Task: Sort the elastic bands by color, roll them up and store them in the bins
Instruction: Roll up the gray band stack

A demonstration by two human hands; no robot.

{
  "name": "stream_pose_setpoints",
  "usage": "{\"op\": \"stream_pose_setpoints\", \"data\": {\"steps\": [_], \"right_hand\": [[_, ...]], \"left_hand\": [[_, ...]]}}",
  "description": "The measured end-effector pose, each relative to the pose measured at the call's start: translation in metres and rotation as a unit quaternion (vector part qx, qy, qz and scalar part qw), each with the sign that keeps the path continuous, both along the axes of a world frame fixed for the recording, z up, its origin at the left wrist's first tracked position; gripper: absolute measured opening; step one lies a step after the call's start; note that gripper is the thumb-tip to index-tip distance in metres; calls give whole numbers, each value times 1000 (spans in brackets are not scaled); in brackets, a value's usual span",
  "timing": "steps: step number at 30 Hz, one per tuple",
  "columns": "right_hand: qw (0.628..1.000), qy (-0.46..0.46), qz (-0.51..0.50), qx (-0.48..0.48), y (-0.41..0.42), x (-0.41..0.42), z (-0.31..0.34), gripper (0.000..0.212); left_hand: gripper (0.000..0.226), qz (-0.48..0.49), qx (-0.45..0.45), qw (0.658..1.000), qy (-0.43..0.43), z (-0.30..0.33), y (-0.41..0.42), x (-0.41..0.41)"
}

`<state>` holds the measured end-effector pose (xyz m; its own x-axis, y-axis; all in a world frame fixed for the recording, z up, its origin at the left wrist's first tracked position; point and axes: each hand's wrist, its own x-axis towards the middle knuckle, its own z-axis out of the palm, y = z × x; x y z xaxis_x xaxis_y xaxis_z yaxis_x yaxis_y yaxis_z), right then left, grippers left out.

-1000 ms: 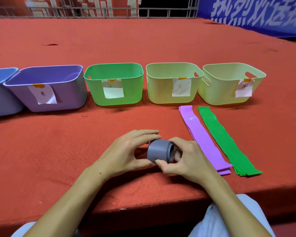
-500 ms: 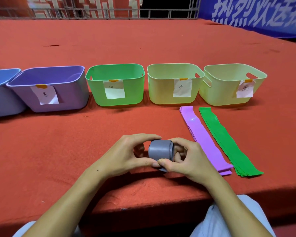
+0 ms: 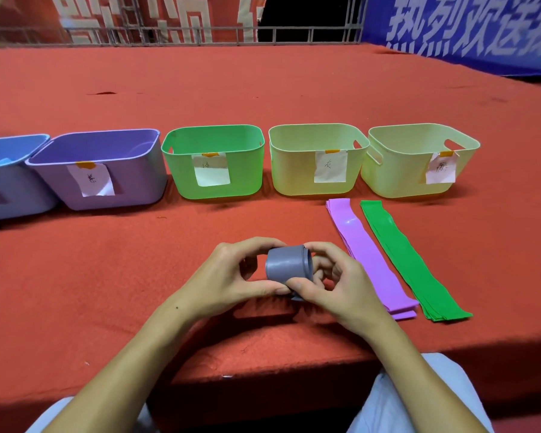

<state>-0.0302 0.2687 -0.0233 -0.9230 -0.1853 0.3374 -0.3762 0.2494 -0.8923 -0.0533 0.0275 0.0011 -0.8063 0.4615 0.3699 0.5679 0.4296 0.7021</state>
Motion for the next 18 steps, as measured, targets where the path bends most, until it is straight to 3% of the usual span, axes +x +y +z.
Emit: {"op": "stream_pose_setpoints", "data": {"steps": [5, 10, 15, 18], "right_hand": [[1000, 29, -8, 1, 2, 0, 14, 58], [993, 91, -13, 75, 10, -8, 38, 62], [978, 159, -10, 134, 23, -30, 72, 65], [978, 163, -19, 132, 27, -53, 86, 65]], "left_hand": [[71, 15, 19, 1000, 10, 11, 1, 3], [71, 6, -35, 999, 29, 39, 1, -1], [61, 72, -99, 981, 153, 68, 13, -23], [60, 91, -89, 975, 185, 79, 26, -44]]}}
